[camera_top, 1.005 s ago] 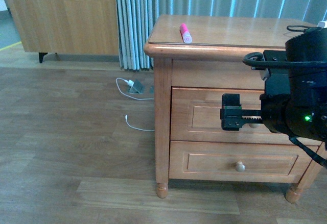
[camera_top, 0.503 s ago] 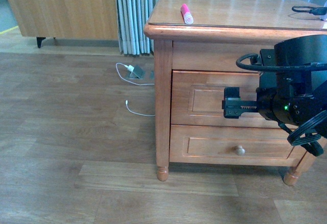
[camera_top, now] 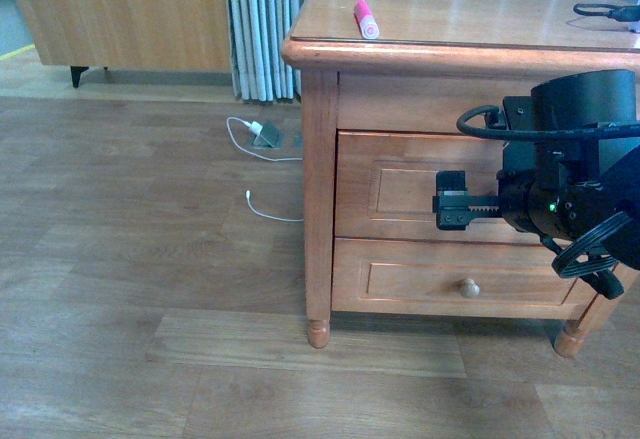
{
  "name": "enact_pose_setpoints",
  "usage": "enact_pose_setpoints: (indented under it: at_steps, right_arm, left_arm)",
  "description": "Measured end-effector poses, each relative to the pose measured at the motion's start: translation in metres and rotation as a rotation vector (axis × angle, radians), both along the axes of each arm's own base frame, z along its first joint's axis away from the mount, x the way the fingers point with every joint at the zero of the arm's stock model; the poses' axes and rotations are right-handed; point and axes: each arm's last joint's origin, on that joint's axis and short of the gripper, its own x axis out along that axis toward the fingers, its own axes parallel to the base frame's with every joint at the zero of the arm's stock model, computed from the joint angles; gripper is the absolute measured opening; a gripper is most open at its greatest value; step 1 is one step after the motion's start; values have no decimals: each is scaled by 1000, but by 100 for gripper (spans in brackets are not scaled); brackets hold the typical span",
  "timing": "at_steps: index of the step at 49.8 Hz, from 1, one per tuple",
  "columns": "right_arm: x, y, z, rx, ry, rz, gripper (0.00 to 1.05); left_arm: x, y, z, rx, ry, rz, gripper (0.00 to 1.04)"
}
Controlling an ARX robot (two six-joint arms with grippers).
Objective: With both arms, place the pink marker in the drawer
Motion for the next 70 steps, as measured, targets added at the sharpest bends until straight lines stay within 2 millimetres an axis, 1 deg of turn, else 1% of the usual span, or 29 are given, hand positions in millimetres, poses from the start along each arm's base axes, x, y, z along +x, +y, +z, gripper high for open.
enact_pose_setpoints:
  at_steps: [6,8,14,18,19,21,36,45,51,59,65,70]
  right_arm:
    - [0,-1,0,-6,0,-2,77]
    - [0,-1,-1,-7,1,-2,70]
    - [0,-3,-1,-10,3,-6,43]
    - [0,-4,-1,-16,4,-17,29]
    - [0,-5,-1,-16,5,-18,26]
    - [0,-5,-1,-16,8,-19,24]
    - [-2,-7,-1,17,51,-14,22]
    - [-11,-8,0,54,76,-1,22]
    - [-28,-8,2,73,105,9,22]
    - [-56,-8,5,87,152,23,22]
    - [-83,-8,8,91,186,45,22]
    - [-109,-9,11,96,211,68,21]
  left_arm:
    - [0,0,0,0,0,0,99]
    - [0,0,0,0,0,0,99]
    - [0,0,0,0,0,0,99]
    - [0,0,0,0,0,0,99]
    - [0,0,0,0,0,0,99]
    - [0,0,0,0,0,0,99]
    - [0,0,0,0,0,0,99]
    - [0,0,0,0,0,0,99]
    - [0,0,0,0,0,0,99]
    - [0,0,0,0,0,0,99]
    - [0,0,0,0,0,0,99]
    - [0,0,0,0,0,0,99]
